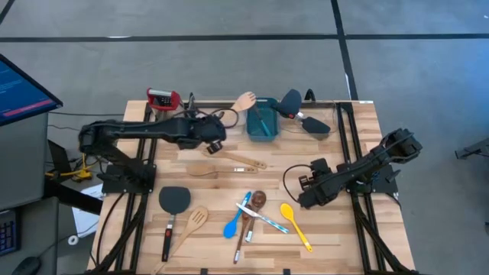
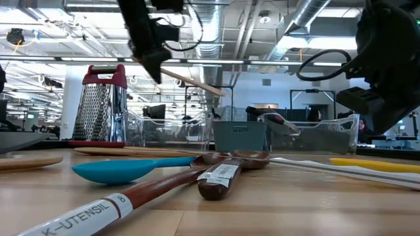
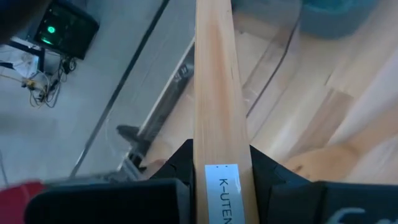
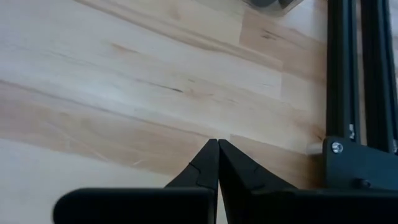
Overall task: Pick & Place Kitchen Items
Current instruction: Put the brown spork into the left transparent bin
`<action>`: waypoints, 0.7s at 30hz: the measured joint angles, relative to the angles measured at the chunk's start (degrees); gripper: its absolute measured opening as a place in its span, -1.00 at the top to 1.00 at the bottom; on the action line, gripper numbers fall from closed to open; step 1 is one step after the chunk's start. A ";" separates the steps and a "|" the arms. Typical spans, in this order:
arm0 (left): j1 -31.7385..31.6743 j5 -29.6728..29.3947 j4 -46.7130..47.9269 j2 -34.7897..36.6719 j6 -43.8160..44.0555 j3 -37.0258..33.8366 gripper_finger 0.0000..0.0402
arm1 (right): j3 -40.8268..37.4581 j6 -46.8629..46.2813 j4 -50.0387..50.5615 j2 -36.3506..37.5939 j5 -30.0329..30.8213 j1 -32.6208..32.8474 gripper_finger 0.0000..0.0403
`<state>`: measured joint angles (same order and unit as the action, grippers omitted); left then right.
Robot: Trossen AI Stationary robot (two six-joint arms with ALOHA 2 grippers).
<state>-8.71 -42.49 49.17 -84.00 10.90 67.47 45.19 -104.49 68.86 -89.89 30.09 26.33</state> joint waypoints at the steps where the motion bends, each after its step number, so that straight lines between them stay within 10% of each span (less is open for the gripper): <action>1: -0.10 -0.03 -1.09 2.02 -0.14 -2.27 0.73 | -0.35 0.00 -0.57 0.00 -0.02 0.15 0.99; 10: -4.78 3.39 -21.26 17.61 -9.20 -22.77 0.73 | -1.12 -0.02 -2.34 -0.02 0.00 0.08 0.99; 21: -13.16 9.73 -22.14 12.20 -14.97 -23.15 0.73 | -1.14 2.04 -2.58 -0.04 0.23 -2.46 0.99</action>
<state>-21.88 -32.76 27.03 -71.79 -4.08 44.32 44.05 -102.45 66.28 -89.93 30.32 23.87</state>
